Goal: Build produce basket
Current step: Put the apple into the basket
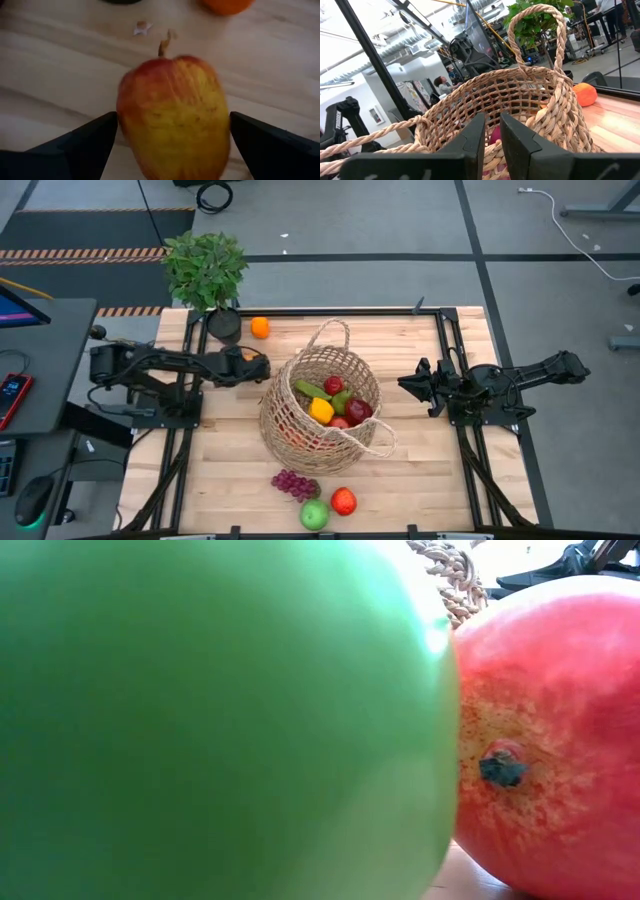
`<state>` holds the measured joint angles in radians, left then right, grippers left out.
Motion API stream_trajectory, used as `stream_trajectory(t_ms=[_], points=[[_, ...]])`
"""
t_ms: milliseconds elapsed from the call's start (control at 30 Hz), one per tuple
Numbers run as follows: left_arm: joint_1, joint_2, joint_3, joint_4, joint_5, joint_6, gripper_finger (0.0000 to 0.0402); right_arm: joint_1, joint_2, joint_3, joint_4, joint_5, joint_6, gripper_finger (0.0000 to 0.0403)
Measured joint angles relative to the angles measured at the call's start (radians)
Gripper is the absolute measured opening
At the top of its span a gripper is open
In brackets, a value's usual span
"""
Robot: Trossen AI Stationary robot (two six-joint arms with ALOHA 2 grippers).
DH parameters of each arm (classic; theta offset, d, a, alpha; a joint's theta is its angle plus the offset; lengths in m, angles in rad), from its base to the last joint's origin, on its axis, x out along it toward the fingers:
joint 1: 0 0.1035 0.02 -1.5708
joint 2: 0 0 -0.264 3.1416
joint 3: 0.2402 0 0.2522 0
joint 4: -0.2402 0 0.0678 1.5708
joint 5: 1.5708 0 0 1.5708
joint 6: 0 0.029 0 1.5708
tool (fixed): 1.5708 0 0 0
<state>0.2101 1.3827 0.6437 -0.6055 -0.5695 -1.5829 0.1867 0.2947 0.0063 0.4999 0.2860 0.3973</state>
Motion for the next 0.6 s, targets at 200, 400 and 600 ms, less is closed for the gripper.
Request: stream_trajectory(t_ms=[200, 400, 600], points=[[0.002, 0.082, -0.001, 0.012, 0.045, -0.066, 0.0389, 0.0, 0.0, 0.0, 0.0, 0.0, 0.0, 0.0064], [0.003, 0.087, -0.001, 0.01, 0.035, -0.069, 0.0389, 0.0, 0.0, 0.0, 0.0, 0.0, 0.0, 0.0064], [0.003, 0.087, -0.001, 0.005, 0.042, 0.016, 0.0389, 0.0, 0.0, 0.0, 0.0, 0.0, 0.0, 0.0064]])
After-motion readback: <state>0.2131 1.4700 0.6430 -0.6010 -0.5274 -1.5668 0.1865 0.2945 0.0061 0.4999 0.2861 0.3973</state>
